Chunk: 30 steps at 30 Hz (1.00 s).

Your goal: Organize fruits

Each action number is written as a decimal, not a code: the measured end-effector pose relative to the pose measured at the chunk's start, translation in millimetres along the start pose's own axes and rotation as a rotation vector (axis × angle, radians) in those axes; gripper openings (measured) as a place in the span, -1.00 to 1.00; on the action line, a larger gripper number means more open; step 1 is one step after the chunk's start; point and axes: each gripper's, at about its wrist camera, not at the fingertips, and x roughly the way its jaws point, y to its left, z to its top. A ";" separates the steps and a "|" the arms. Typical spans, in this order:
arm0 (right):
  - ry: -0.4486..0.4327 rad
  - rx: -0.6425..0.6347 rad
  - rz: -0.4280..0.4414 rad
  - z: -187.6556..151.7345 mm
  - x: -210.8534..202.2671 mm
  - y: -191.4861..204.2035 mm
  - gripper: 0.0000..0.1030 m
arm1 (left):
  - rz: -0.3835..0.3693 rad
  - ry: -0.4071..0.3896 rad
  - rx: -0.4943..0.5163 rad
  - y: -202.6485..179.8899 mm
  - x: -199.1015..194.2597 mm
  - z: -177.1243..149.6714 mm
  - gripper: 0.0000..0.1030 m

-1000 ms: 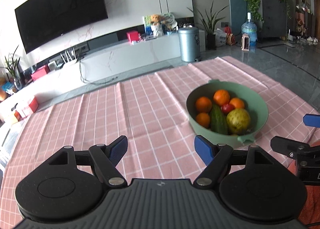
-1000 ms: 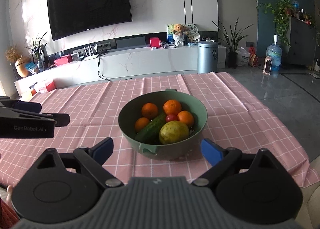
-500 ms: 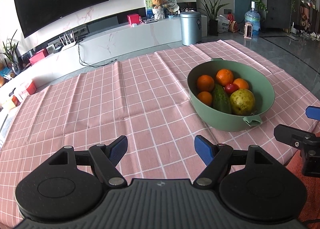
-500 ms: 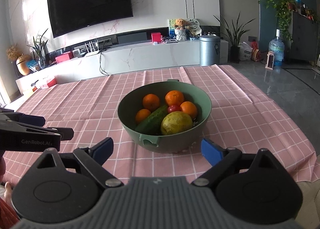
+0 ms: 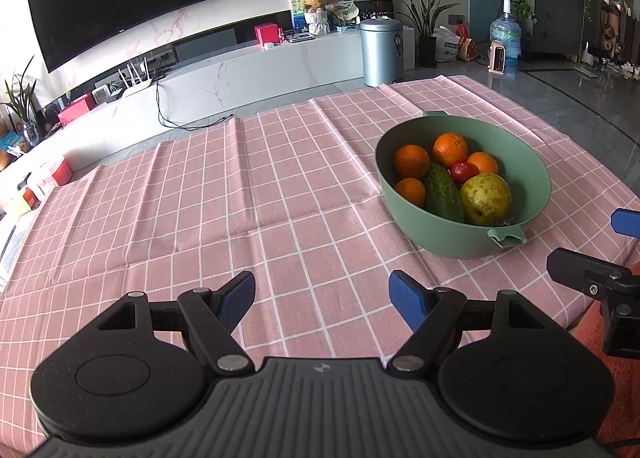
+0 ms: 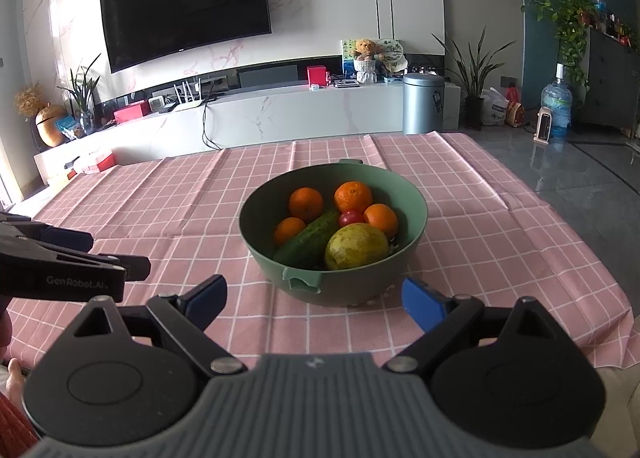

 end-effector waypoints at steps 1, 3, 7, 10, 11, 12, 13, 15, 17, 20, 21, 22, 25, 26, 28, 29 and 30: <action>0.000 -0.001 0.001 0.0 0.4 0.0 0.76 | 0.000 0.001 0.000 -0.2 0.0 0.1 0.73; 0.001 -0.002 0.001 -0.1 0.7 0.3 0.76 | 0.000 0.000 0.000 -0.2 0.0 0.1 0.73; 0.002 -0.005 0.003 0.0 1.8 0.7 0.76 | 0.000 -0.001 -0.001 -0.1 0.1 -0.2 0.73; 0.002 -0.008 0.004 -1.3 2.7 0.2 0.76 | 0.003 -0.002 0.000 -0.1 0.0 -0.3 0.73; 0.002 -0.008 0.004 -1.4 2.9 0.4 0.76 | 0.004 -0.002 0.001 -0.3 0.2 0.0 0.73; 0.002 -0.008 0.003 -1.4 2.9 0.4 0.76 | 0.005 -0.002 0.002 -0.4 0.0 0.4 0.73; 0.001 -0.009 0.004 -1.4 3.0 0.4 0.76 | 0.004 -0.003 0.001 -0.3 0.0 0.5 0.73; 0.002 -0.010 0.006 -1.7 3.4 0.3 0.76 | 0.002 -0.002 -0.001 -0.4 -0.1 0.6 0.73; 0.002 -0.010 0.006 -1.7 3.5 0.4 0.76 | 0.001 -0.002 -0.003 0.0 -0.7 1.1 0.73; 0.004 -0.012 0.006 -2.4 4.0 0.6 0.76 | 0.001 -0.003 -0.002 0.1 -0.9 1.2 0.73; 0.004 -0.012 0.006 -2.6 3.9 0.6 0.76 | 0.000 -0.002 -0.003 0.2 -0.8 1.2 0.73; 0.005 -0.013 0.006 -3.0 4.2 0.7 0.76 | -0.001 -0.002 -0.003 0.2 -0.8 1.2 0.73; 0.007 -0.017 0.007 -3.9 4.6 0.5 0.76 | 0.001 -0.002 -0.002 0.2 -0.8 1.1 0.73; 0.006 -0.018 0.006 -4.1 4.6 0.6 0.76 | 0.001 -0.001 -0.002 0.2 -0.7 1.1 0.73; 0.007 -0.020 0.006 -4.1 4.5 0.5 0.76 | 0.001 -0.001 -0.002 0.5 -1.3 1.6 0.73; 0.008 -0.022 0.006 -3.7 4.5 0.6 0.76 | 0.001 -0.001 -0.002 0.4 -1.3 1.8 0.73; 0.009 -0.022 0.006 -3.7 4.6 0.6 0.76 | 0.001 -0.001 -0.003 0.5 -1.2 1.5 0.73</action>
